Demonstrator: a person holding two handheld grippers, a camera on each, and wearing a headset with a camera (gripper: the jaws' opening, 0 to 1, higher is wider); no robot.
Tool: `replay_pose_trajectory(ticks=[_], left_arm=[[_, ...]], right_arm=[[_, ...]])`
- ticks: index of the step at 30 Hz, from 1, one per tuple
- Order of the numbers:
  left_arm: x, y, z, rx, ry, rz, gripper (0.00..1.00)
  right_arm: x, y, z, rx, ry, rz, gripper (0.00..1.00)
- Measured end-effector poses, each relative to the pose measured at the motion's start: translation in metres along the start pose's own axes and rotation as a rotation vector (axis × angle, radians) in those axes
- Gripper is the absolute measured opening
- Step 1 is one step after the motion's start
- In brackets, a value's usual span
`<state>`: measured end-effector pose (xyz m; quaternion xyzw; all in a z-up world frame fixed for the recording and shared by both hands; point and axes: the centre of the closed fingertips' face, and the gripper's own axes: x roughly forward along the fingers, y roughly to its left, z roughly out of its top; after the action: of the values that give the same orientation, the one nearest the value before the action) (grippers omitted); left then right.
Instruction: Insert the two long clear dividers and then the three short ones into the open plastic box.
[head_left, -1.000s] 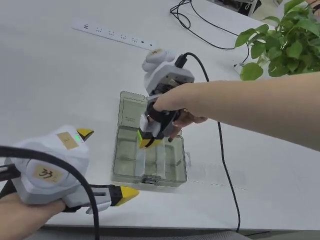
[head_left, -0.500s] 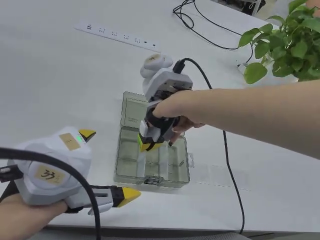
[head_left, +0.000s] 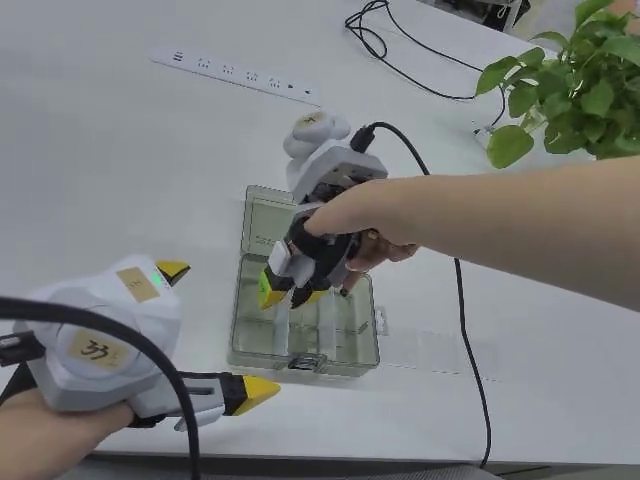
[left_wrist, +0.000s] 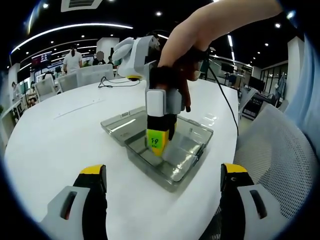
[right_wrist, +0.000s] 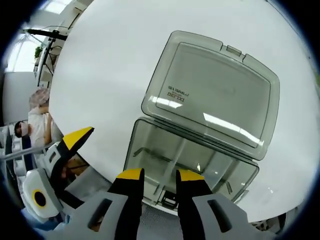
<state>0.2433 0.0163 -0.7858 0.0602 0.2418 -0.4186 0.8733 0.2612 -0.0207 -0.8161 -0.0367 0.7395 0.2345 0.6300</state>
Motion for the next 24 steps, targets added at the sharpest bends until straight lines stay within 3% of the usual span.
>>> replay_pose_trajectory(ticks=[4,10,24], left_arm=[[0.000,0.000,0.000,0.001,-0.001,-0.001,0.97],[0.000,0.000,0.000,0.003,-0.001,-0.002,0.97],[-0.001,0.001,0.002,-0.002,-0.003,0.002,0.97]], right_arm=[[0.003,0.005,0.001,-0.016,-0.027,0.029,0.43],[0.001,0.004,0.002,-0.031,-0.047,0.040,0.56],[-0.016,0.015,0.019,-0.017,-0.127,0.142,0.64]])
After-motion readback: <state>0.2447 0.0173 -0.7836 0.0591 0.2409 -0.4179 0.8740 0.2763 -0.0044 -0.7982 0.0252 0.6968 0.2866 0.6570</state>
